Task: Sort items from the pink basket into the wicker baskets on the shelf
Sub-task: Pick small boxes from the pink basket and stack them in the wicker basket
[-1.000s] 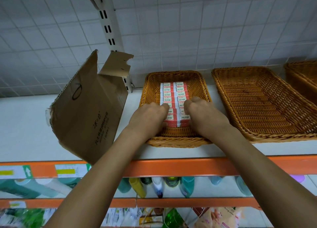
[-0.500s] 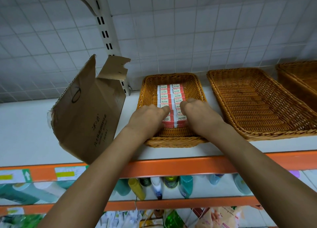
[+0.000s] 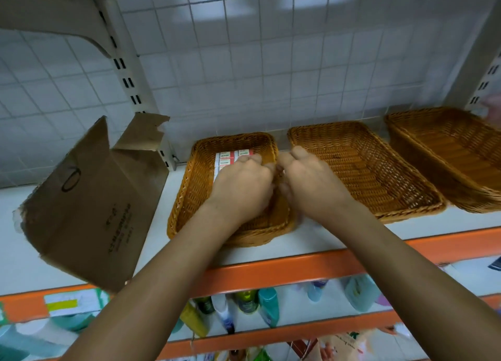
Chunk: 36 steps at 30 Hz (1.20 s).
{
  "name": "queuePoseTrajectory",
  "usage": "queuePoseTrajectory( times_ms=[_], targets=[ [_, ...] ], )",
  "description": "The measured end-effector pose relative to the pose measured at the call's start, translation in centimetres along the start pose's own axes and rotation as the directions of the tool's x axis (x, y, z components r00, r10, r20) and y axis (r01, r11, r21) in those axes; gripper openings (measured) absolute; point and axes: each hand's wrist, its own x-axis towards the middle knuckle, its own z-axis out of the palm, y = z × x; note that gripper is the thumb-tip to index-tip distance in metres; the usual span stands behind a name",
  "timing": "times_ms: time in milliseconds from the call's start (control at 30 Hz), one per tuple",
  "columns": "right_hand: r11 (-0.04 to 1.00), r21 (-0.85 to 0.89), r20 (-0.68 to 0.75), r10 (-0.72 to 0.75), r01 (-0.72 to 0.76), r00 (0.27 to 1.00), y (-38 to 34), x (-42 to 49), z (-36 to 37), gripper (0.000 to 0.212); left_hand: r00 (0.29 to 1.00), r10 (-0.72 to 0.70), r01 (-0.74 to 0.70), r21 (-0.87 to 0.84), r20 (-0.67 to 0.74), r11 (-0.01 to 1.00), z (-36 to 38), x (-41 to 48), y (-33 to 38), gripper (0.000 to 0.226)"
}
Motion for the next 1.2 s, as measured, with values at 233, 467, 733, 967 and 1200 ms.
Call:
queuePoseTrajectory(
  times_ms=[233, 467, 733, 967, 1200],
  targets=[
    [0.986, -0.059, -0.045, 0.151, -0.154, 0.987, 9.2, -5.2, -4.0, 0.028, 0.989, 0.113, -0.118, -0.051, -0.095, 0.992, -2.0, 4.8, 10.1, 0.030],
    [0.940, -0.129, -0.058, 0.311, -0.316, 0.949, 19.7, -12.0, -8.2, 0.030, 0.965, 0.234, -0.245, -0.089, -0.116, 0.965, -3.9, 9.1, 22.9, 0.032],
    [0.857, -0.191, -0.075, 0.473, -0.478, 0.878, 30.4, -20.0, -12.5, 0.034, 0.899, 0.388, -0.418, -0.137, -0.201, 0.898, -5.5, 12.9, 36.5, 0.035],
    [0.799, -0.166, -0.115, 0.567, -0.578, 0.816, 37.4, -23.2, -15.0, 0.039, 0.846, 0.497, -0.524, -0.131, -0.195, 0.841, -6.8, 16.9, 43.5, 0.038],
    [0.762, -0.180, -0.125, 0.609, -0.621, 0.783, 44.7, -22.1, -16.5, 0.038, 0.829, 0.534, -0.556, -0.145, -0.166, 0.818, -5.8, 23.7, 47.7, 0.033]
  ],
)
